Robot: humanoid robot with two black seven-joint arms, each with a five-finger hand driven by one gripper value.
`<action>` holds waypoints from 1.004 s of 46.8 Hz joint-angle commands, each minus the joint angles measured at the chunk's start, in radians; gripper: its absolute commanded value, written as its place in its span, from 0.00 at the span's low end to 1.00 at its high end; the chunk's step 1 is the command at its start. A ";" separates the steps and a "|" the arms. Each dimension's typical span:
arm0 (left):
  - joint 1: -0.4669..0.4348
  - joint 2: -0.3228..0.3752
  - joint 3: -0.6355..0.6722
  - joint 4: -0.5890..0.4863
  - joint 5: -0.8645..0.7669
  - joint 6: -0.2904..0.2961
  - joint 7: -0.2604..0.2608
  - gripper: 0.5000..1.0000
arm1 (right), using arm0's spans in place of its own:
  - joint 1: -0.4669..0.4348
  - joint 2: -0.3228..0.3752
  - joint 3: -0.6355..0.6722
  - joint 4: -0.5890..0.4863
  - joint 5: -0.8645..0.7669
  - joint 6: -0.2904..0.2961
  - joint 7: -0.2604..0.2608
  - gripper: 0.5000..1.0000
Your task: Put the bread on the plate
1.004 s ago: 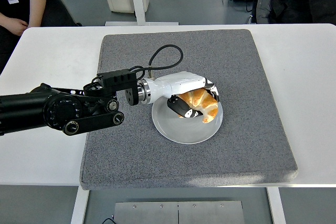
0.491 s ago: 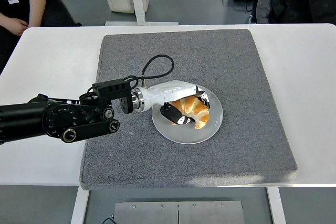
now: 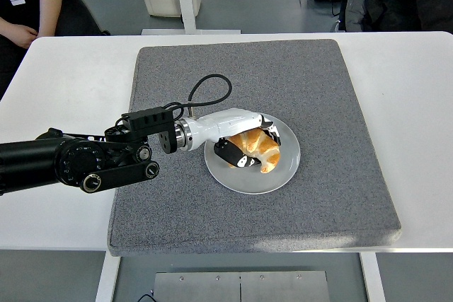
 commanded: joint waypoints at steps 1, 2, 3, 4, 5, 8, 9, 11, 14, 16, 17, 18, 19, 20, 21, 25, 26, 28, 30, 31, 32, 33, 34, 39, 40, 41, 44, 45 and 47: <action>0.006 0.002 0.000 0.000 0.000 0.000 0.000 0.00 | 0.000 0.000 0.000 0.000 0.000 0.000 0.000 1.00; 0.008 0.000 0.000 0.000 0.000 0.000 0.000 0.00 | 0.000 0.000 0.000 0.000 0.000 0.000 0.000 1.00; 0.008 0.002 0.000 0.000 0.000 0.000 0.000 0.00 | 0.000 0.000 0.000 0.000 0.000 0.000 0.000 1.00; 0.009 0.002 0.000 0.000 0.000 0.002 0.000 0.00 | 0.000 0.000 0.000 0.000 0.000 0.000 0.000 1.00; 0.009 0.002 0.000 0.000 0.000 0.000 0.002 0.00 | 0.000 0.000 0.000 0.000 0.000 0.000 0.000 1.00; 0.014 0.002 0.000 0.000 0.000 0.002 0.000 0.00 | 0.000 0.000 0.000 0.000 0.000 0.000 0.000 1.00; 0.015 0.002 0.000 0.000 0.001 0.002 0.000 0.00 | 0.000 0.000 0.000 0.000 0.000 0.000 0.000 1.00; 0.015 0.002 0.000 0.000 0.001 0.002 0.002 0.00 | 0.000 0.000 0.000 0.000 0.000 0.000 0.000 1.00; 0.015 0.003 0.000 0.000 0.000 0.002 0.000 0.00 | 0.000 0.000 0.000 0.000 0.000 0.000 0.000 1.00; 0.014 0.008 0.000 0.000 0.001 0.000 0.002 0.00 | 0.000 0.000 0.000 0.000 0.000 0.000 0.000 1.00; 0.014 0.008 0.000 0.000 0.001 0.002 0.002 0.01 | 0.000 0.000 0.000 0.000 0.000 0.000 0.000 1.00; 0.014 0.009 0.000 0.000 0.001 0.000 0.002 0.04 | 0.000 0.000 0.000 0.000 0.000 0.000 0.000 1.00; 0.014 0.009 0.000 0.000 0.001 0.000 0.002 0.07 | 0.000 0.000 0.000 0.000 0.000 0.000 0.000 1.00; 0.014 0.009 0.000 0.000 0.000 0.000 0.002 0.09 | 0.000 0.000 0.000 0.000 0.000 0.000 0.000 1.00; 0.014 0.009 0.000 0.000 0.000 0.000 0.002 0.11 | 0.000 0.000 0.000 0.000 0.000 0.000 0.000 1.00; 0.014 0.014 -0.001 0.000 -0.002 0.000 0.000 0.17 | 0.000 0.000 0.000 0.000 0.000 0.000 0.000 1.00; 0.014 0.014 -0.001 0.000 -0.002 0.000 0.000 0.18 | 0.000 0.000 0.000 0.000 0.000 0.000 0.000 1.00; 0.014 0.015 -0.001 0.000 -0.005 0.000 0.000 0.20 | 0.000 0.000 0.000 0.000 0.000 0.000 0.000 1.00; 0.014 0.015 -0.001 0.000 -0.006 0.000 0.000 0.21 | 0.000 0.000 0.000 0.000 0.000 0.000 0.000 1.00; 0.015 0.015 -0.001 0.000 -0.008 0.000 0.000 0.22 | 0.000 0.000 0.000 0.000 0.000 0.000 0.000 1.00; 0.014 0.015 -0.001 0.000 -0.008 0.000 0.000 0.23 | 0.000 0.000 0.000 0.000 0.000 0.000 0.000 1.00; 0.015 0.015 -0.001 0.000 -0.009 0.000 0.000 0.24 | 0.000 0.000 0.000 0.000 0.000 0.000 0.000 1.00; 0.015 0.015 -0.001 0.000 -0.011 0.000 0.000 0.25 | 0.000 0.000 0.000 0.000 0.000 0.000 0.000 1.00; 0.015 0.015 -0.001 0.000 -0.011 0.000 0.000 0.31 | 0.000 0.000 0.000 0.000 0.000 0.000 0.000 1.00; 0.014 0.015 -0.003 -0.002 -0.011 0.000 0.000 0.33 | 0.000 0.000 0.000 0.000 0.000 0.000 0.000 1.00; 0.015 0.015 -0.003 0.000 -0.012 0.000 0.000 0.34 | 0.000 0.000 0.000 0.000 0.000 0.000 0.000 1.00; 0.015 0.015 -0.007 -0.002 -0.012 0.000 0.000 0.38 | 0.000 0.000 0.000 0.000 0.000 0.000 0.000 1.00; 0.015 0.015 -0.009 0.000 -0.012 0.000 0.000 0.39 | 0.000 0.000 0.000 0.000 0.000 0.000 0.000 1.00; 0.015 0.017 -0.012 -0.002 -0.014 0.000 0.000 0.42 | 0.000 0.000 0.000 0.000 0.000 0.000 0.000 1.00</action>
